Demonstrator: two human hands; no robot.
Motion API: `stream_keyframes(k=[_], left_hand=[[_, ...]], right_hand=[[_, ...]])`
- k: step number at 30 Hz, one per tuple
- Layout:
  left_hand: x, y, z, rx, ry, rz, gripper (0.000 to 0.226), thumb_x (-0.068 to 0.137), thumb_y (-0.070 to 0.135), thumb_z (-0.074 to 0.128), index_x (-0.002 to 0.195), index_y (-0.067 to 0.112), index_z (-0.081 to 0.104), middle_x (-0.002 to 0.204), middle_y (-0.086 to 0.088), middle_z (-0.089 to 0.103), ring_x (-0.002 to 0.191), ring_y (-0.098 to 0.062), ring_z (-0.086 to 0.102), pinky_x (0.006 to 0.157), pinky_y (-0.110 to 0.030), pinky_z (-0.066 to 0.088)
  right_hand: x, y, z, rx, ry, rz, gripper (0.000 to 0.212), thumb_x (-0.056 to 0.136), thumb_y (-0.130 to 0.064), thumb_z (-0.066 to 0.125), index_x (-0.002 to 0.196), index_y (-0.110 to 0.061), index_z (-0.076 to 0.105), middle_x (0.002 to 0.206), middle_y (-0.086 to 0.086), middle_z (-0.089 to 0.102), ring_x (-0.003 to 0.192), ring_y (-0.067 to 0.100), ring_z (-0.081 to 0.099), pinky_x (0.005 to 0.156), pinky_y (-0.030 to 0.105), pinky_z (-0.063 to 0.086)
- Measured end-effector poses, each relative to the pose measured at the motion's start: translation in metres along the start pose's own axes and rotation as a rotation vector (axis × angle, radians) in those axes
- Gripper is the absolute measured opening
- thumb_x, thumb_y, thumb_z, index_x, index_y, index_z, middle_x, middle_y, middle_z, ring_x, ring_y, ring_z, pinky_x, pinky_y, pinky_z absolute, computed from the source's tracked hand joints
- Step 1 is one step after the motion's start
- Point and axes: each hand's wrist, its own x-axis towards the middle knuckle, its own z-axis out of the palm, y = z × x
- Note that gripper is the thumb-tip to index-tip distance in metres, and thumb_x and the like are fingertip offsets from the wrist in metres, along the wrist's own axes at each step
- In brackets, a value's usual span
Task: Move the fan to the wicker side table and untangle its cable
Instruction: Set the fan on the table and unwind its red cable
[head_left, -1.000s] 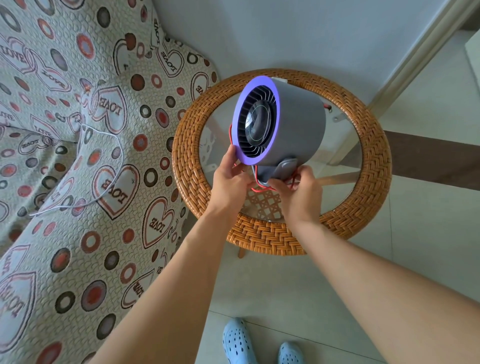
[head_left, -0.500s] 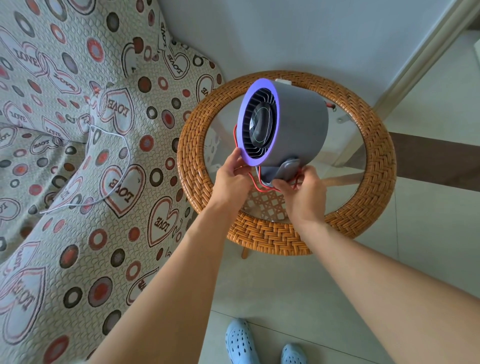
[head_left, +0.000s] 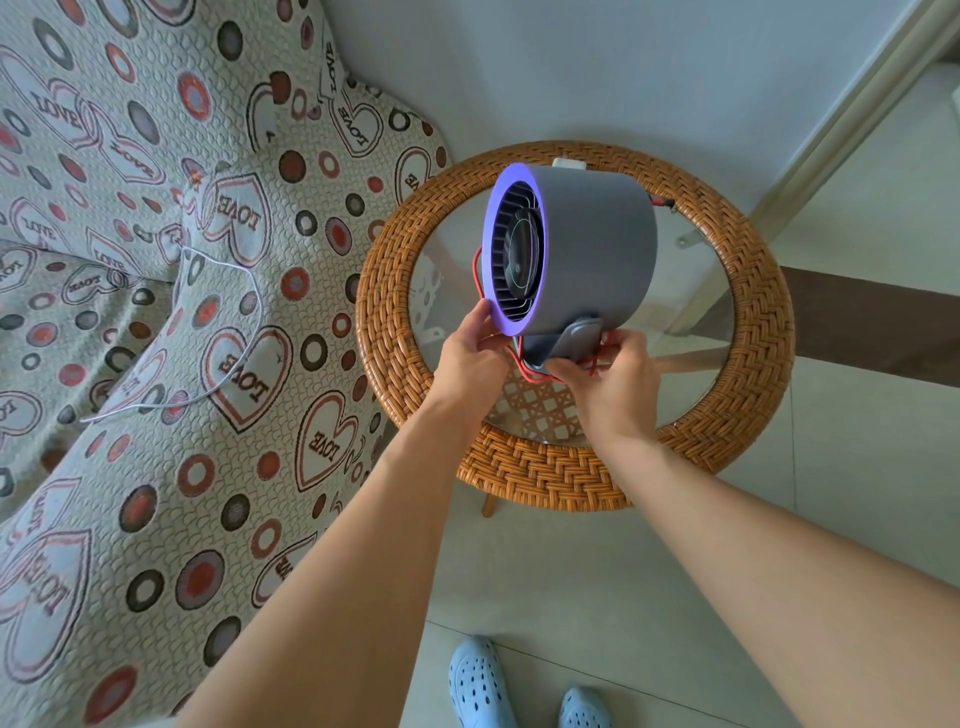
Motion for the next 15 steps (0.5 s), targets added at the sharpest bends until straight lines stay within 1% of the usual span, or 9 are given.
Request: stream_keyframes(k=[3, 6, 8, 11, 12, 15], left_hand=[[-0.0007, 0.0014, 0.0001, 0.013, -0.009, 0.002, 0.077, 0.083, -0.022, 0.036, 0.149, 0.018, 0.040, 0.130, -0.002, 0.065, 0.119, -0.014, 0.062, 0.101, -0.031, 0.049], [0.0009, 0.0011, -0.0007, 0.044, -0.011, -0.011, 0.079, 0.082, -0.021, 0.036, 0.149, 0.020, 0.040, 0.131, -0.001, 0.065, 0.121, -0.016, 0.060, 0.106, -0.037, 0.047], [0.0022, 0.0002, -0.0010, 0.062, -0.006, -0.017, 0.079, 0.082, -0.020, 0.037, 0.149, 0.021, 0.040, 0.130, 0.000, 0.065, 0.121, -0.016, 0.059, 0.107, -0.040, 0.046], [0.0029, -0.0009, -0.0011, 0.071, -0.010, -0.017, 0.078, 0.083, -0.020, 0.037, 0.149, 0.023, 0.040, 0.130, 0.002, 0.066, 0.121, -0.015, 0.060, 0.105, -0.039, 0.047], [0.0029, -0.0011, -0.0012, 0.075, -0.013, -0.018, 0.079, 0.083, -0.020, 0.037, 0.149, 0.023, 0.040, 0.131, 0.002, 0.065, 0.120, -0.015, 0.060, 0.104, -0.038, 0.048], [0.0027, -0.0016, -0.0009, 0.083, -0.011, -0.014, 0.078, 0.085, -0.019, 0.037, 0.150, 0.025, 0.037, 0.133, 0.002, 0.063, 0.120, -0.014, 0.059, 0.103, -0.035, 0.049]], right_hand=[[0.0009, -0.0003, -0.0009, -0.011, -0.006, 0.005, 0.060, 0.066, -0.026, 0.088, 0.111, -0.002, 0.055, 0.113, 0.017, 0.064, 0.102, 0.031, 0.061, 0.075, 0.027, 0.046], [0.0007, -0.0008, -0.0012, -0.019, -0.017, 0.007, 0.061, 0.067, -0.027, 0.087, 0.112, -0.002, 0.055, 0.114, 0.017, 0.064, 0.102, 0.031, 0.062, 0.077, 0.029, 0.049], [0.0005, -0.0014, -0.0016, -0.019, -0.020, 0.008, 0.061, 0.067, -0.027, 0.087, 0.113, -0.002, 0.055, 0.114, 0.016, 0.064, 0.103, 0.031, 0.062, 0.079, 0.032, 0.052], [-0.0003, -0.0026, -0.0024, -0.012, -0.023, 0.013, 0.061, 0.068, -0.026, 0.087, 0.113, -0.003, 0.054, 0.115, 0.016, 0.064, 0.104, 0.031, 0.061, 0.083, 0.038, 0.054], [-0.0005, -0.0029, -0.0023, -0.010, -0.024, 0.015, 0.060, 0.068, -0.026, 0.087, 0.114, -0.003, 0.054, 0.115, 0.016, 0.064, 0.104, 0.031, 0.061, 0.083, 0.037, 0.054], [-0.0009, -0.0032, -0.0022, -0.006, -0.025, 0.016, 0.059, 0.069, -0.025, 0.086, 0.113, -0.003, 0.054, 0.114, 0.015, 0.064, 0.103, 0.030, 0.061, 0.079, 0.030, 0.051]])
